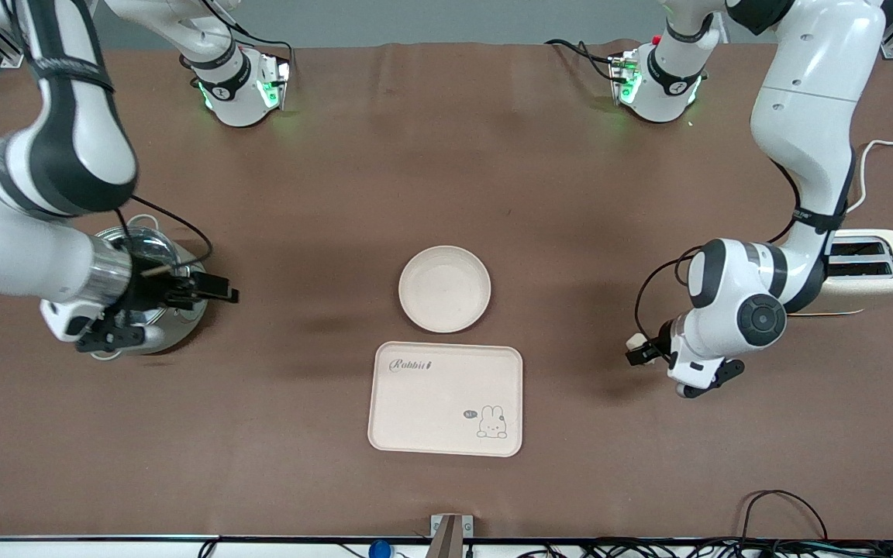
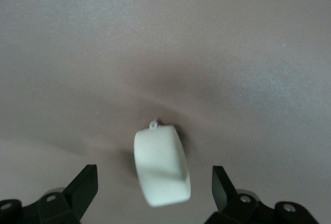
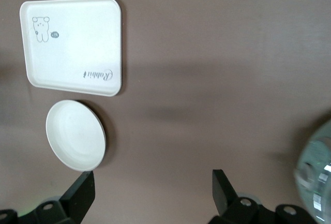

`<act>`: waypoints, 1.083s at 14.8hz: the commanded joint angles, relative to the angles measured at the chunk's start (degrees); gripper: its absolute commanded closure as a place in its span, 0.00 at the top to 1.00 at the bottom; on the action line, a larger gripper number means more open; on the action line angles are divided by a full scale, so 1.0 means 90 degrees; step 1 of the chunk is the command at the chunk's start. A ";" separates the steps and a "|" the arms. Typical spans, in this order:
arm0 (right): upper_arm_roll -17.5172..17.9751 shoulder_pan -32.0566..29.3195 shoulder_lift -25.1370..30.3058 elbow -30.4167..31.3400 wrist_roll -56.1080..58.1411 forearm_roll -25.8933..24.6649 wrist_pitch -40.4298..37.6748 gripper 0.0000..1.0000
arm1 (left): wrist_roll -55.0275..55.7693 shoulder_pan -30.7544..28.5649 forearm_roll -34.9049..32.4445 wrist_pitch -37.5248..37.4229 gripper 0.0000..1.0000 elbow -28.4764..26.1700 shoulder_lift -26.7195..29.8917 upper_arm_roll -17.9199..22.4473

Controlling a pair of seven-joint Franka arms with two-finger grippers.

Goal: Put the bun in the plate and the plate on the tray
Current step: 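Carry the bun toward the plate while the right gripper grasps the plate rim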

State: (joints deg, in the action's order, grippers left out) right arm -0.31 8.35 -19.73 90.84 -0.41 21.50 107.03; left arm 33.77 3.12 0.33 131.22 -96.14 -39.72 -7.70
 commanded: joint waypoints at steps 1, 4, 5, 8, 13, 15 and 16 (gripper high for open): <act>-0.0043 0.0623 -0.0404 0.0053 -0.0558 0.0246 0.0567 1.00 | 0.0115 -0.0044 -0.0076 0.0321 0.79 -0.0059 -0.0079 -0.0014; -0.0043 0.1316 -0.0814 0.0481 -0.0911 0.0599 0.1512 1.00 | 0.0183 -0.0005 -0.0047 0.0273 0.51 -0.0108 -0.0079 -0.0023; -0.0043 0.1521 -0.0951 0.0802 -0.1056 0.0609 0.2077 1.00 | 0.0270 0.0053 -0.0047 0.0263 0.43 -0.0195 -0.0030 -0.0023; -0.0043 0.2127 -0.1099 0.1497 -0.1175 0.0978 0.3389 1.00 | 0.0709 0.0093 -0.0056 -0.0038 0.27 -0.0216 0.0116 -0.0315; -0.0043 0.2616 -0.1314 0.1917 -0.1185 0.1340 0.3975 1.00 | 0.2280 0.0112 -0.0066 -0.0459 0.26 -0.0118 0.0439 -0.1486; -0.0043 0.2773 -0.1352 0.2074 -0.1185 0.1409 0.4210 1.00 | 0.2769 0.0209 -0.0076 -0.0459 0.27 -0.0098 0.0420 -0.1858; -0.0043 0.2899 -0.1420 0.2210 -0.1194 0.1526 0.4569 1.00 | 0.2994 0.0422 -0.0066 -0.0411 0.27 -0.0089 0.0400 -0.1927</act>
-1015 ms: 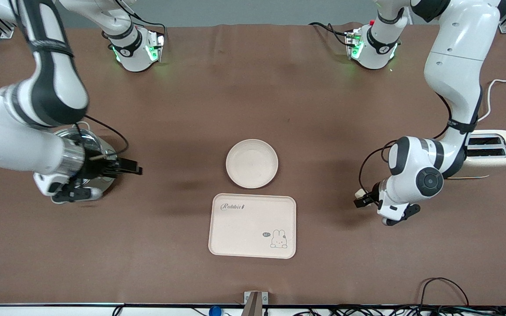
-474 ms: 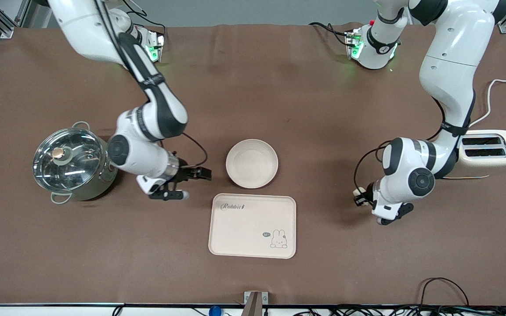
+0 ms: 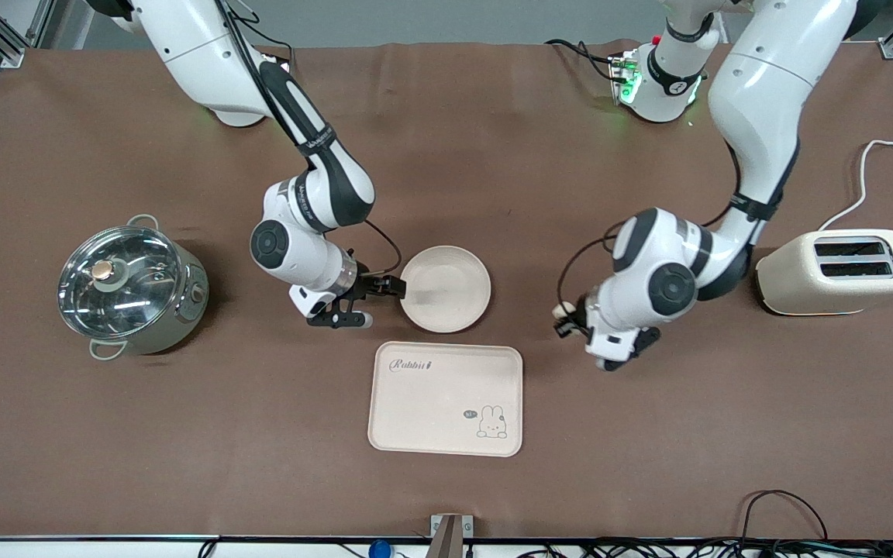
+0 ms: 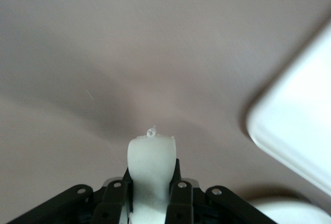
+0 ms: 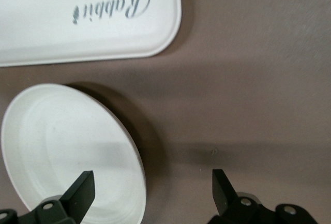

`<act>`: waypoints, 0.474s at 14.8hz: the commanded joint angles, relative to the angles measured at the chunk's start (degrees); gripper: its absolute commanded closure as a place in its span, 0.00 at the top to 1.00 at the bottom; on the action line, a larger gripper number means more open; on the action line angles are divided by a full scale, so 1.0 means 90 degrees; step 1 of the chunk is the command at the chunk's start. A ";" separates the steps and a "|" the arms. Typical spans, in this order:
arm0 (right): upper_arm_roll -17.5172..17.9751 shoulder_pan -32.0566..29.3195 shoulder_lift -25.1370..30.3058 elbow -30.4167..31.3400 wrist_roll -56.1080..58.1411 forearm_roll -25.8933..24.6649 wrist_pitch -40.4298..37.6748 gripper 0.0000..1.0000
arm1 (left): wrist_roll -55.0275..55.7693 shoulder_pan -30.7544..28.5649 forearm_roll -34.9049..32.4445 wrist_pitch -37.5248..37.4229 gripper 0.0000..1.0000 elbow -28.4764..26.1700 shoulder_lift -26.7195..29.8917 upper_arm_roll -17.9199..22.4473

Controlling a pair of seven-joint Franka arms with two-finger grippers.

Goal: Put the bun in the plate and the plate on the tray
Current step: 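Carry the bun toward the plate while the right gripper grasps the plate rim, then lower the bun onto the white plate and open the left gripper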

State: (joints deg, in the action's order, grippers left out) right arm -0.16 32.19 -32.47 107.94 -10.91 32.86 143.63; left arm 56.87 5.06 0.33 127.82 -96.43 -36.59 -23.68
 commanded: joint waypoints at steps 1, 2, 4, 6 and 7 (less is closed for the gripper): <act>-0.0060 0.0435 -0.0025 0.0379 -0.0048 0.0555 0.0795 1.00 | 0.0719 0.0460 -0.0056 0.0045 0.27 -0.0037 0.0032 -0.0161; -0.0060 0.0630 -0.0151 0.0360 -0.0058 0.0819 0.1011 0.99 | 0.1070 0.0685 -0.0056 0.0142 0.27 0.0040 0.0003 -0.0161; -0.0060 0.0797 -0.0347 0.0360 -0.0058 0.0890 0.1412 0.98 | 0.1920 0.1212 -0.0075 0.0357 0.28 0.0371 -0.0289 -0.0152; -0.0070 0.0789 -0.0367 0.0370 0.0068 0.0880 0.1365 0.97 | 0.2313 0.1565 -0.0076 0.0581 0.30 0.0490 -0.0524 -0.0113; -0.0070 0.0778 -0.0367 0.0380 0.0146 0.0880 0.1365 0.94 | 0.2362 0.1673 -0.0076 0.0796 0.30 0.0490 -0.0592 -0.0093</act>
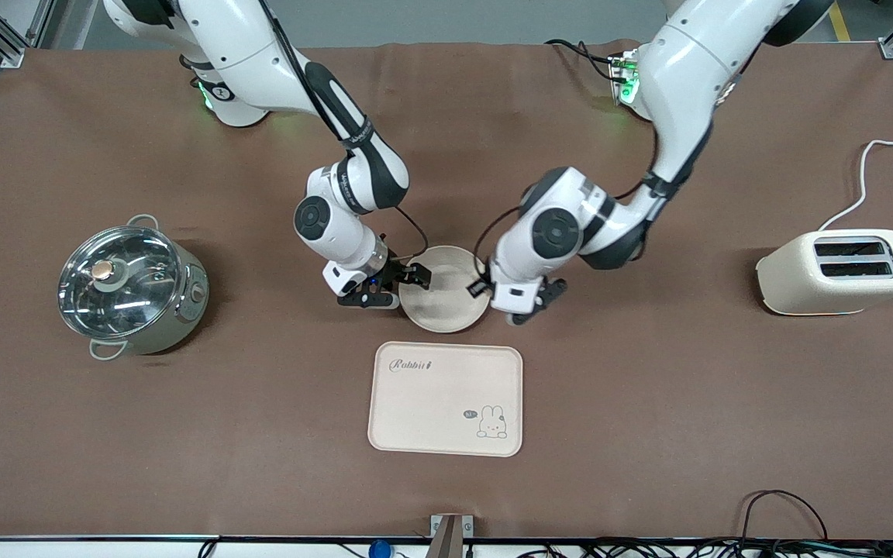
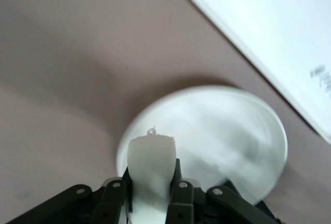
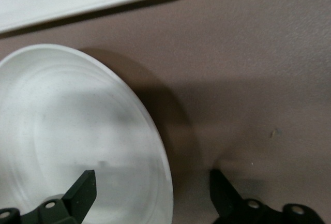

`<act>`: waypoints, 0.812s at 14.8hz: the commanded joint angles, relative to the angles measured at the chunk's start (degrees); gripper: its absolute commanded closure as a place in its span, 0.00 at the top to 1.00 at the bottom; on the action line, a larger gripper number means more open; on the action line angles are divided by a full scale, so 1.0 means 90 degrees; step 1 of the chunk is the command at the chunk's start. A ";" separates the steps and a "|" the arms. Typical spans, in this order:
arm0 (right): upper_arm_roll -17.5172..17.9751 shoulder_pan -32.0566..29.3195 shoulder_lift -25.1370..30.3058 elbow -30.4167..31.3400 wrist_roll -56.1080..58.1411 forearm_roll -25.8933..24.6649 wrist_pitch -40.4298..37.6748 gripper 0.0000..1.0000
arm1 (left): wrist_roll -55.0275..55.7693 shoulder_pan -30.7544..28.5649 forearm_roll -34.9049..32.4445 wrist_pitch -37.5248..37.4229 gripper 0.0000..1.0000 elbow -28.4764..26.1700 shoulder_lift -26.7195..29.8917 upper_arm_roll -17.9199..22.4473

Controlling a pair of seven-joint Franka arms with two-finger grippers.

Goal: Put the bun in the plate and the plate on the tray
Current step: 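Lower the bun onto the white plate and open the left gripper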

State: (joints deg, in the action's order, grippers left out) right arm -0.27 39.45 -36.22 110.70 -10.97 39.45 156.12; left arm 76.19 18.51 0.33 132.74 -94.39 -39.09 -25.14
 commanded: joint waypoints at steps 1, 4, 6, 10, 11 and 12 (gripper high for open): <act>-0.0058 -0.0038 0.0050 0.0083 0.0280 0.0148 -0.0032 0.86 | 0.0226 0.0219 -0.0076 0.0454 0.33 0.0253 -0.0450 0.0079; -0.0058 -0.0174 0.0060 0.0083 0.0593 0.0158 -0.0052 0.38 | 0.0226 0.0229 -0.0085 0.0739 0.52 0.0253 -0.0695 0.0079; -0.0058 -0.0165 0.0060 0.0083 0.0574 0.0148 -0.0052 0.15 | 0.0226 0.0307 -0.0192 0.0769 1.00 0.0243 -0.0638 0.0108; -0.0067 -0.0174 0.0070 0.0093 0.0642 0.0148 -0.0052 0.00 | 0.0216 0.0161 -0.0387 0.0284 1.00 0.0292 -0.0015 0.0225; -0.0067 -0.0174 0.0070 0.0093 0.0652 0.0148 -0.0052 0.00 | 0.0139 0.0093 -0.0504 -0.0154 1.00 0.0447 0.0297 0.0322; -0.0067 -0.0194 0.0070 0.0093 0.0681 0.0158 -0.0052 0.00 | 0.0002 -0.0072 -0.0554 -0.0652 1.00 0.0680 0.0494 0.0342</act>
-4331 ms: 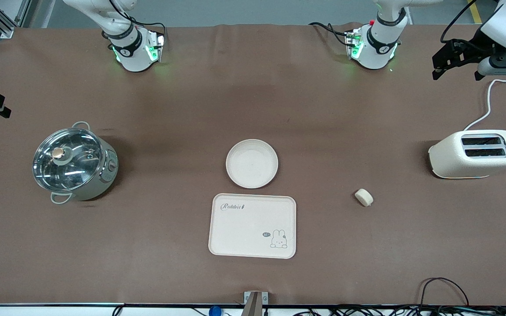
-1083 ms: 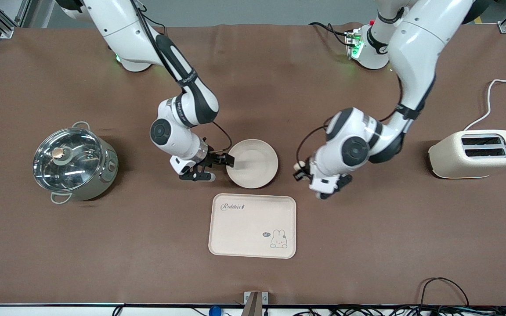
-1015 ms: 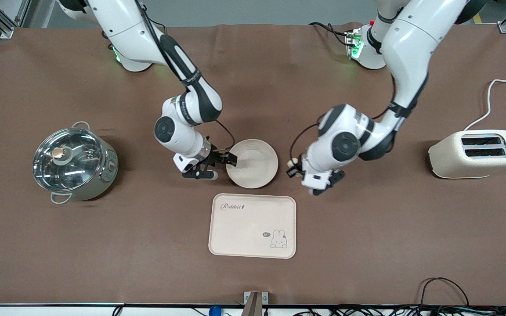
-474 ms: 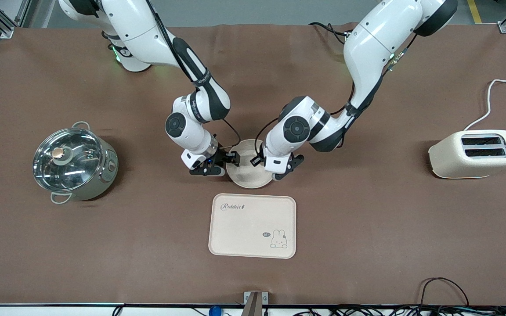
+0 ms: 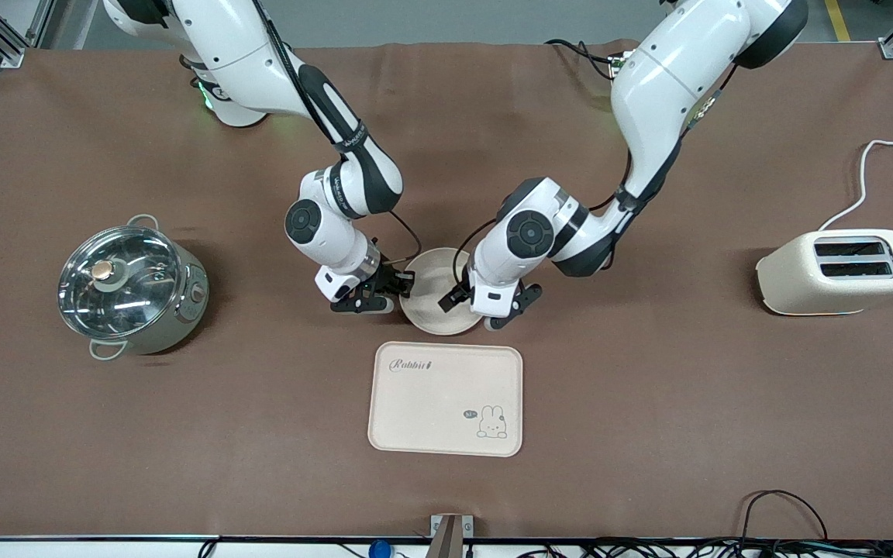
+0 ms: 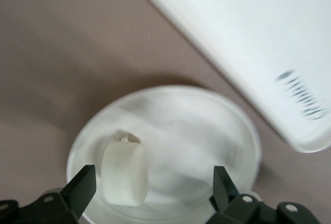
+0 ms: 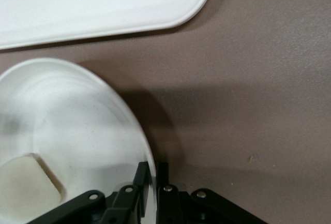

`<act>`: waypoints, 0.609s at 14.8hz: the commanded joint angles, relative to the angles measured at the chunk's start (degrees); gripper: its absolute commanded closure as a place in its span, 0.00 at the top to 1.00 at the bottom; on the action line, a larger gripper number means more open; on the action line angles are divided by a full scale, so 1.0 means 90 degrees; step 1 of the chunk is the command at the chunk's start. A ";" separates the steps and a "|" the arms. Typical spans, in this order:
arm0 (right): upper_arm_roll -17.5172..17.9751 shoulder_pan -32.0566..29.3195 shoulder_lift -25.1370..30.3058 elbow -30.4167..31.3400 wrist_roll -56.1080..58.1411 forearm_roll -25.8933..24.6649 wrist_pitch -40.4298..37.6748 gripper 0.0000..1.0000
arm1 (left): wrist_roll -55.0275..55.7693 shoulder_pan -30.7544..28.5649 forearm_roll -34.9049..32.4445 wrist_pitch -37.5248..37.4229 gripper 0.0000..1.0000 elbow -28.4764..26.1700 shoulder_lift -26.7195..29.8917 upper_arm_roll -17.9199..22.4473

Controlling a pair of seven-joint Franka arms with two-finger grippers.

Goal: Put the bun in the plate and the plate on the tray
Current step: 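Lower the bun onto the white plate and open the left gripper, then slide the plate toward the tray while the left gripper withdraws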

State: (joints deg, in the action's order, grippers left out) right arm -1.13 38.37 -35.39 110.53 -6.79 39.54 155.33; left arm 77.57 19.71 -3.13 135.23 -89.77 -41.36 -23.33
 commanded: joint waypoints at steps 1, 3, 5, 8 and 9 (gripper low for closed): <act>0.0037 -0.0123 0.0006 0.0112 0.0227 0.0138 0.0016 0.00 | -0.0365 -0.0372 -0.0170 -0.1407 1.00 0.0498 0.0892 0.0102; 0.0037 -0.0162 0.0074 0.0073 0.0189 0.0147 -0.0295 0.00 | -0.1124 -0.0655 -0.0170 -0.2277 1.00 0.0978 0.1205 0.0121; 0.0047 -0.0230 0.0123 -0.0015 0.0140 0.0196 -0.0374 0.00 | -0.2090 -0.1162 -0.0102 -0.2719 1.00 0.1048 0.1614 0.0073; 0.0047 -0.0279 0.0143 -0.0278 0.0130 0.0721 -0.0375 0.00 | -0.3828 -0.1739 -0.0130 -0.3480 1.00 0.1048 0.2259 0.0092; 0.0038 -0.0279 0.0133 -0.0414 0.0130 0.0888 -0.0365 0.00 | -0.4278 -0.1954 -0.0160 -0.3685 1.00 0.1058 0.2483 0.0102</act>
State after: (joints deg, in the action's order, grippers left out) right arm -1.18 36.66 -35.03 108.27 -6.40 43.90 152.82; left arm 46.53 4.85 -3.84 105.59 -79.43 -22.99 -22.38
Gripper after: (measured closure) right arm 0.938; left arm 0.000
